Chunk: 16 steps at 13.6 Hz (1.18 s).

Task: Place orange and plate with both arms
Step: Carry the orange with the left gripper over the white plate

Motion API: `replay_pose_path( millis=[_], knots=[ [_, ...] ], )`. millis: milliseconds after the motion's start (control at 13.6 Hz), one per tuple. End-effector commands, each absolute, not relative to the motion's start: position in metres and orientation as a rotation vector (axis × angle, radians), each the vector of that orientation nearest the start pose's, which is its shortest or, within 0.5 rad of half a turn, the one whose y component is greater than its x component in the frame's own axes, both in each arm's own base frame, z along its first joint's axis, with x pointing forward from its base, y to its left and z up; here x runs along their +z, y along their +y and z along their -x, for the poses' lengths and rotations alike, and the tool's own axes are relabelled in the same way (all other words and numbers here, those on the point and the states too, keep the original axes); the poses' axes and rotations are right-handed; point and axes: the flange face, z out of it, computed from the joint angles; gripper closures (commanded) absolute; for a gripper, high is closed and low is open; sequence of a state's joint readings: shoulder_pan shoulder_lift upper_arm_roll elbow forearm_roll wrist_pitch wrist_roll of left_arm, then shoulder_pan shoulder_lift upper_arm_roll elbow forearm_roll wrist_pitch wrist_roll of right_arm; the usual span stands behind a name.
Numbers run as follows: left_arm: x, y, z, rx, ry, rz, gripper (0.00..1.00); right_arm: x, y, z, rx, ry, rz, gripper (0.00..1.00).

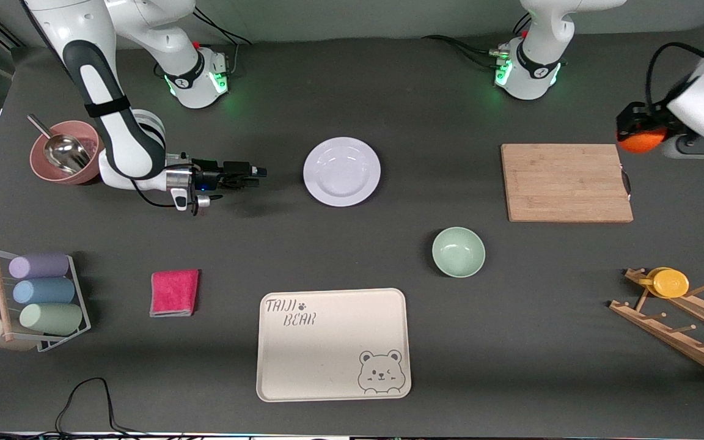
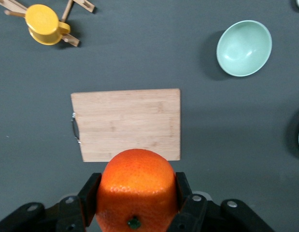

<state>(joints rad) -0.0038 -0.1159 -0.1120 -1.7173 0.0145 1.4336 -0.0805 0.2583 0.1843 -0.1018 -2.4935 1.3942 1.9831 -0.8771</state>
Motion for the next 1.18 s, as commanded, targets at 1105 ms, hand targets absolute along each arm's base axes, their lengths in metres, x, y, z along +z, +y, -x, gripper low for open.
replay_pose_path(
  millis=[1105],
  knots=[
    [0.4, -0.486, -0.421, 0.192, -0.534, 3.129, 1.0, 0.165, 0.153, -0.397, 0.132, 0.075, 1.987, 0.0]
  ],
)
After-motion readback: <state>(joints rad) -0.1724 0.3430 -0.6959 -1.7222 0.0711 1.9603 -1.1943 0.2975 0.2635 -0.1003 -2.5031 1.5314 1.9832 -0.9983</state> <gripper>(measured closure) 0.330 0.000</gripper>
